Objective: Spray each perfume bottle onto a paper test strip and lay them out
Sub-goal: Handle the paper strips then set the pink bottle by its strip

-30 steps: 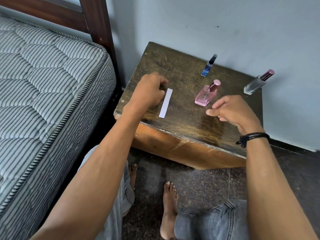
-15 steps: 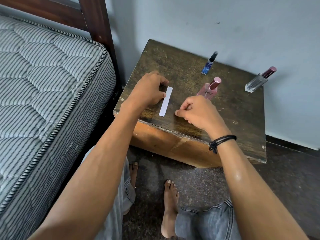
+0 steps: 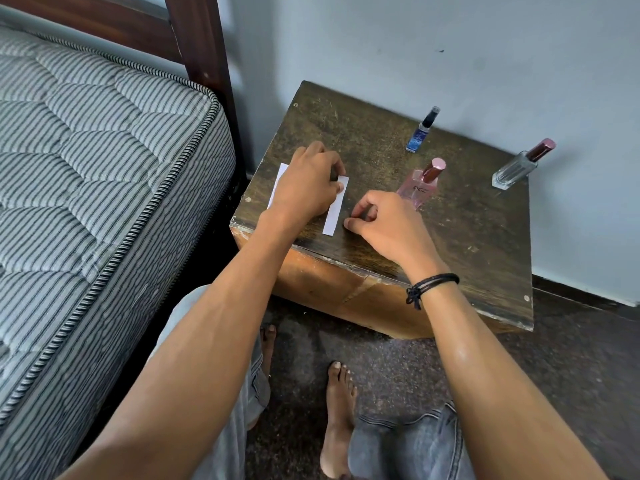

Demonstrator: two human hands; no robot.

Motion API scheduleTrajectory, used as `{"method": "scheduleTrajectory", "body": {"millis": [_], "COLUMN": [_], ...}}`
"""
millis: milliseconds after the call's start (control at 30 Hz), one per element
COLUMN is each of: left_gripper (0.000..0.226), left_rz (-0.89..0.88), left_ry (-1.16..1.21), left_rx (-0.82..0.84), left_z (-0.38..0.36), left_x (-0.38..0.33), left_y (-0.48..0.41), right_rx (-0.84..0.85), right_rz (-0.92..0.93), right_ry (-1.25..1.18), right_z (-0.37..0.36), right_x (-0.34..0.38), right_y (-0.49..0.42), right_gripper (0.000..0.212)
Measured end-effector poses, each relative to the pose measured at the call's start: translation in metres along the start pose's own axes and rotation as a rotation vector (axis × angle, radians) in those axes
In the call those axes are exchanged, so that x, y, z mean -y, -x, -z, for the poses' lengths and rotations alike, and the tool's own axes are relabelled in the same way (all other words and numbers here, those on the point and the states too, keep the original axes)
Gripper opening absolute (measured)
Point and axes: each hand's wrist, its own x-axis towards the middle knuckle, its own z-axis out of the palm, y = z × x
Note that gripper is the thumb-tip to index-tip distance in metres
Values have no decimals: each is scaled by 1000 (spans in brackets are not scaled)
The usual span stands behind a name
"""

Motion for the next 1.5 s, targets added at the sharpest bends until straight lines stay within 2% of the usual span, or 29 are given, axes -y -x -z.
{"method": "scheduleTrajectory", "body": {"millis": [200,300,433,600,767,967,1200,1300,1500], "left_gripper": [8,5,7,6,7,10,16,17,12], "left_rz": [-4,13,31,-21,-67,-99,-28,8,56], "left_ry": [39,110,233,334,366,406,526,499,511], "left_rx": [-57,-12,48,80,114,162,235,275,190], "left_z": [4,10,22,31,33,35,47,52,54], "left_x": [-2,-3,-1,2,0,-1,12,21,33], "left_y": [0,-1,-2,-3,-2,-1,-4,-3,-4], "right_rx": [-10,-35,-154,-288,-359,-342,-299,-288,-284], "right_rz": [-15,-48,-59,-25,6,25,-52,-90,-118], "right_ry": [-8,-74,-181,-286,-405,-450,-730,-803,-809], "right_z": [2,4,5,6,3,1,6,7,-2], "right_x": [1,2,5,9,12,12,19,19,20], "right_y": [1,3,5,5,5,4,8,9,2], "right_gripper": [15,16,12,18,5,22,12,7,7]}}
